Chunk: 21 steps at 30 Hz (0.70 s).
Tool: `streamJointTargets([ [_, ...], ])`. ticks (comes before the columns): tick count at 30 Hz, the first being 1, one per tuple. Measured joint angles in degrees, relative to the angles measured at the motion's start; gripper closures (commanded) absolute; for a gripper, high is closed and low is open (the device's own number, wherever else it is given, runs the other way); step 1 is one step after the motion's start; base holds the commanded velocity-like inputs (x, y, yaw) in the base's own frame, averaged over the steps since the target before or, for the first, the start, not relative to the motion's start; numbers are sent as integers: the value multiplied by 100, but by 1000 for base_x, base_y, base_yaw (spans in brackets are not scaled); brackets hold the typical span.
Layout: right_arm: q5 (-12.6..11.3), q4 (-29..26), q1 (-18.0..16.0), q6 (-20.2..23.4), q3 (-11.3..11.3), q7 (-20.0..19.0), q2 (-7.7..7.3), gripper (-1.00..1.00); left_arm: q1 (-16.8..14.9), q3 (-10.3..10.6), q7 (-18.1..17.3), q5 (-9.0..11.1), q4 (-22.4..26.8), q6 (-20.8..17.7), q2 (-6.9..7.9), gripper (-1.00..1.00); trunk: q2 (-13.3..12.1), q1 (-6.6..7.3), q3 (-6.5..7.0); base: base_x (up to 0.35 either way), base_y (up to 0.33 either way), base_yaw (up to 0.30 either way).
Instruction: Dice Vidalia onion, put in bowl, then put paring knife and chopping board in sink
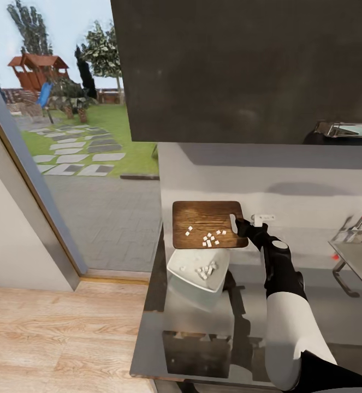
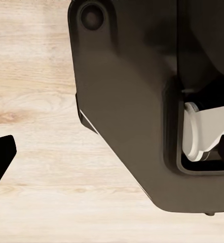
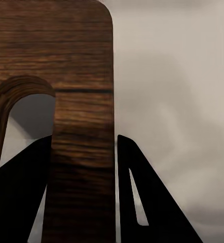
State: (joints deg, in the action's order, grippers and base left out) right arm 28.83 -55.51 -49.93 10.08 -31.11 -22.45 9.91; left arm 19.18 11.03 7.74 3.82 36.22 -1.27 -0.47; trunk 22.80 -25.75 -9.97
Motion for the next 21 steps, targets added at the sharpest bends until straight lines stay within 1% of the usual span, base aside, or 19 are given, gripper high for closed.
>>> streamJointTargets([
  [6,4,0,0,-265,-7,-1,0,100,-3,0,7,0,3,0,-2,-100,0,0,0,0,0,0],
  [21,-1,0,0,-307,-8,-1,0,100,-1,0,9,8,3,0,-2,-100,0,0,0,0,6,0],
])
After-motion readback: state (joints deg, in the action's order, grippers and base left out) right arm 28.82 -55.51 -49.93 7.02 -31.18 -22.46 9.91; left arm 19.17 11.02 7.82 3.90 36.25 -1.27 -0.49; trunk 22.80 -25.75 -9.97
